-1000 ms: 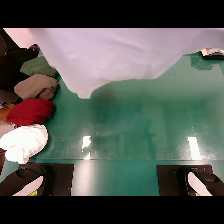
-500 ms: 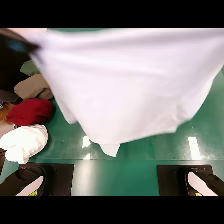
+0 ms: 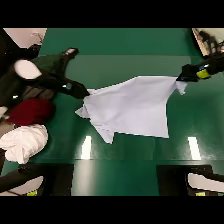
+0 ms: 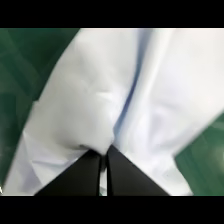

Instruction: Fold the shirts.

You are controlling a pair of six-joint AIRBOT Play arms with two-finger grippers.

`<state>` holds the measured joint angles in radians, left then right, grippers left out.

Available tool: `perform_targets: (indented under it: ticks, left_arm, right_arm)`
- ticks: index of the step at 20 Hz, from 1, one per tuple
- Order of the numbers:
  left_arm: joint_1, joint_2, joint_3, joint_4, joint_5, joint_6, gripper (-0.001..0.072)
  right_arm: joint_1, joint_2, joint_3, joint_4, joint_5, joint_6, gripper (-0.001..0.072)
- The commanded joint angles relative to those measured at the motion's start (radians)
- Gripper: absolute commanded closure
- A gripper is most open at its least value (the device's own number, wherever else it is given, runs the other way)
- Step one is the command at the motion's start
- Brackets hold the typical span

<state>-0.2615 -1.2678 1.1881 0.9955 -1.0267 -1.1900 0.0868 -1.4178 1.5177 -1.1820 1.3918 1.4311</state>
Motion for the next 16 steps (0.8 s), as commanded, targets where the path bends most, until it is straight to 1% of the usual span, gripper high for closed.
perform_targets:
  ticks: [1,2,3,4,5,6,7,9,11,13,15,16]
  left_arm:
    - [0.0,-0.132,0.026,0.002,0.177,0.011,0.0677]
    - [0.0,-0.138,0.048,0.004,0.183,0.011,0.0505]
    - [0.001,-0.138,0.071,0.012,0.183,0.01,0.0236]
    - [0.005,-0.138,0.099,0.035,0.166,0.011,0.0128]
    - [0.023,-0.138,0.133,0.054,0.122,0.011,0.0127]
    - [0.052,-0.138,0.167,0.064,0.063,0.011,0.0127]
    - [0.097,-0.138,0.203,0.064,-0.016,0.011,0.0127]
    - [0.199,-0.137,0.234,0.055,-0.156,0.011,0.0127]
    - [0.28,-0.138,0.192,0.033,-0.262,0.013,0.0127]
    - [0.313,-0.138,0.082,0.013,-0.272,0.027,0.0127]
    - [0.303,-0.138,-0.052,-0.018,-0.217,0.08,0.0127]
    - [0.293,-0.138,-0.116,-0.062,-0.175,0.112,0.0127]
  right_arm:
    - [-0.001,-0.09,-0.035,0.002,-0.157,0.002,0.0699]
    - [-0.001,-0.091,-0.035,0.002,-0.188,0.002,0.0699]
    - [-0.001,-0.091,-0.034,0.003,-0.22,0.002,0.0698]
    - [-0.002,-0.092,-0.027,0.003,-0.235,0.002,0.0684]
    - [-0.006,-0.091,-0.017,0.003,-0.239,0.001,0.0516]
    - [-0.019,-0.091,0.0,0.004,-0.222,0.001,0.033]
    - [-0.032,-0.091,0.027,0.004,-0.174,0.001,0.0306]
    - [-0.066,-0.09,0.08,0.004,-0.045,0.0,0.0306]
    - [-0.1,-0.069,0.084,0.004,0.05,-0.023,0.0306]
    - [-0.126,-0.015,0.021,0.004,0.059,-0.03,0.0306]
    - [-0.138,0.048,-0.07,0.004,0.041,-0.037,0.0306]
    - [-0.14,0.078,-0.115,0.002,0.036,-0.039,0.0306]
